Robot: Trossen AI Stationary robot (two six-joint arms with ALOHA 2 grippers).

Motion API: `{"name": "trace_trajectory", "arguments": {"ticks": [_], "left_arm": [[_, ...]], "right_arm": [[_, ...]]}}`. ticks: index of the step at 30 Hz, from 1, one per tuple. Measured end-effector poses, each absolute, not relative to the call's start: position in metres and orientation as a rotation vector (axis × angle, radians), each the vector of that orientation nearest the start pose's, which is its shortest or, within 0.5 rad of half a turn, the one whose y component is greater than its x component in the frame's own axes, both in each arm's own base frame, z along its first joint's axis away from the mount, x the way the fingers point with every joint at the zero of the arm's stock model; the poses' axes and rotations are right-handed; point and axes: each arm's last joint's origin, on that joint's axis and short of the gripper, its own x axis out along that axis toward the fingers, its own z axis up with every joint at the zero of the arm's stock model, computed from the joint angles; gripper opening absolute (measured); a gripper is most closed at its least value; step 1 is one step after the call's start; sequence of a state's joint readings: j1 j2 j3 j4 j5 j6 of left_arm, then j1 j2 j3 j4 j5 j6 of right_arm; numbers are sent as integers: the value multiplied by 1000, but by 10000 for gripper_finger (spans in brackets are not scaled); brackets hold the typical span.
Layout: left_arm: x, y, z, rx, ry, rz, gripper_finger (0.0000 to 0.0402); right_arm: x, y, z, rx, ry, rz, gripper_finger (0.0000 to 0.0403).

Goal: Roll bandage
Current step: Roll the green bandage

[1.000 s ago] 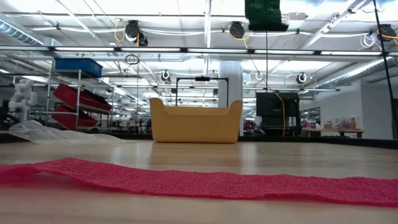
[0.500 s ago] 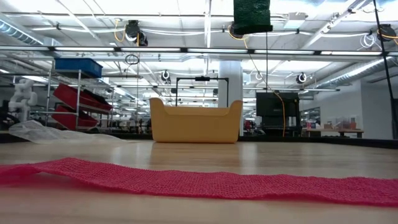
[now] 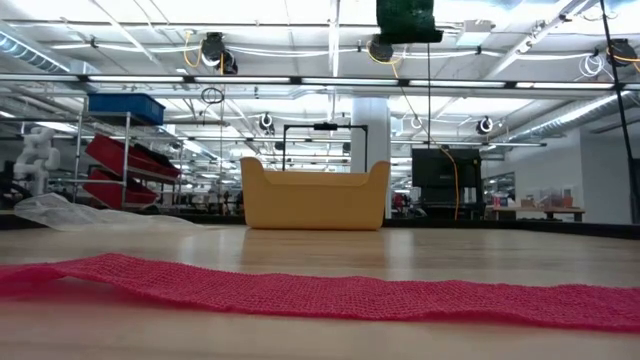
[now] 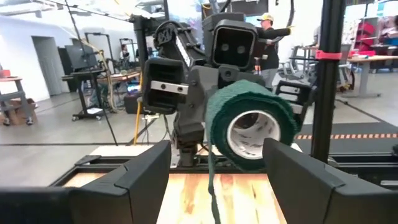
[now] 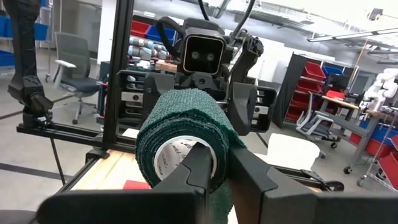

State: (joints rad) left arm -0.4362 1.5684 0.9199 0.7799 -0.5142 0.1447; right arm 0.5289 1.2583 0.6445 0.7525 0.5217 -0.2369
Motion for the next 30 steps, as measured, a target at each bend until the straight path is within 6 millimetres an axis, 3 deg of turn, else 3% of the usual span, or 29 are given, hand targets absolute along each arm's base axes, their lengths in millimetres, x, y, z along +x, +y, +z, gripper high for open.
{"name": "trace_trajectory", "arguments": {"ticks": [30], "left_arm": [[322,-122,279,118,-111,70,260]], "right_arm": [[242,120,270,-157,-103,-17,34]]}}
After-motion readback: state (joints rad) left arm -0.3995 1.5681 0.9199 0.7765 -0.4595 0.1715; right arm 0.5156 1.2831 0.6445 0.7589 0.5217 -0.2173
